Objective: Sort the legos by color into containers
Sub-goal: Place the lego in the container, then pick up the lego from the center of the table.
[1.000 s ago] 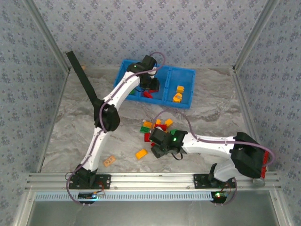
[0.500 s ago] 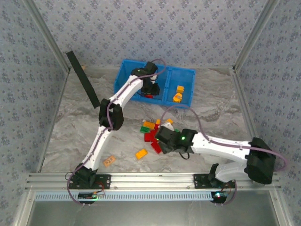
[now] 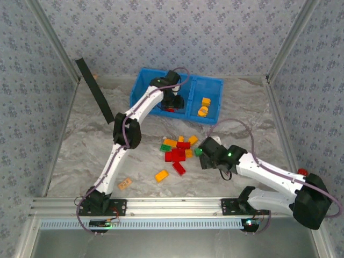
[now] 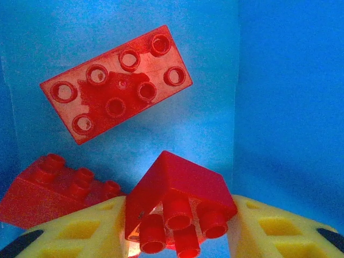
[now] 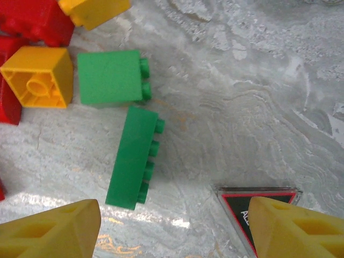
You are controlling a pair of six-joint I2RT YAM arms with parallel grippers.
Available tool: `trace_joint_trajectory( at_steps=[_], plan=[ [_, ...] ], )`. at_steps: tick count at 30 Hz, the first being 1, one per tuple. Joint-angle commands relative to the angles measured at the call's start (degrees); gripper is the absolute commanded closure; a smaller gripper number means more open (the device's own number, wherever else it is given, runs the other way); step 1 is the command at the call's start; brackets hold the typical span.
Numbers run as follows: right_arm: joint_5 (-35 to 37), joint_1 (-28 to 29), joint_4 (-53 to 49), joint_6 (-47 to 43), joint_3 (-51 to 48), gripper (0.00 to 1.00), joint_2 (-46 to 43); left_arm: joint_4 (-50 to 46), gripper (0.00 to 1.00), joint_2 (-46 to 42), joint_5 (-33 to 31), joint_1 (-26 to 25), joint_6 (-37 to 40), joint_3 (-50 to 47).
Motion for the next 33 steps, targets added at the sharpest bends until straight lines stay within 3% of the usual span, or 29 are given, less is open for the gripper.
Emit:
trace_joint_trajectory(
  at_steps=[1, 5, 12, 23, 33],
  plan=[
    [-3.25, -3.67, 3.39, -3.03, 1.58, 0.25, 0.73, 0.33, 0.53, 0.5, 1.15, -0.07, -0.52, 1.92],
    [-6.57, -8.81, 7.85, -4.99, 4.93, 0.25, 4.6, 0.07, 0.48, 0.42, 1.65, -0.13, -0.51, 1.87],
    [-13.27, -12.43, 13.19, -3.37, 11.42, 0.25, 14.6, 0.38, 0.43, -0.7, 3.26, -0.16, -0.31, 1.95],
    [-16.46, -12.45, 11.11, 15.21, 19.14, 0.27, 25.81, -0.87, 0.42, -8.14, 3.37, -0.31, 2.16, 1.87],
    [-13.56, -12.18, 7.55, 25.04, 23.1, 0.26, 30.49, -3.82, 0.41, -17.07, -0.34, -0.99, 7.68, 1.22]
  ],
)
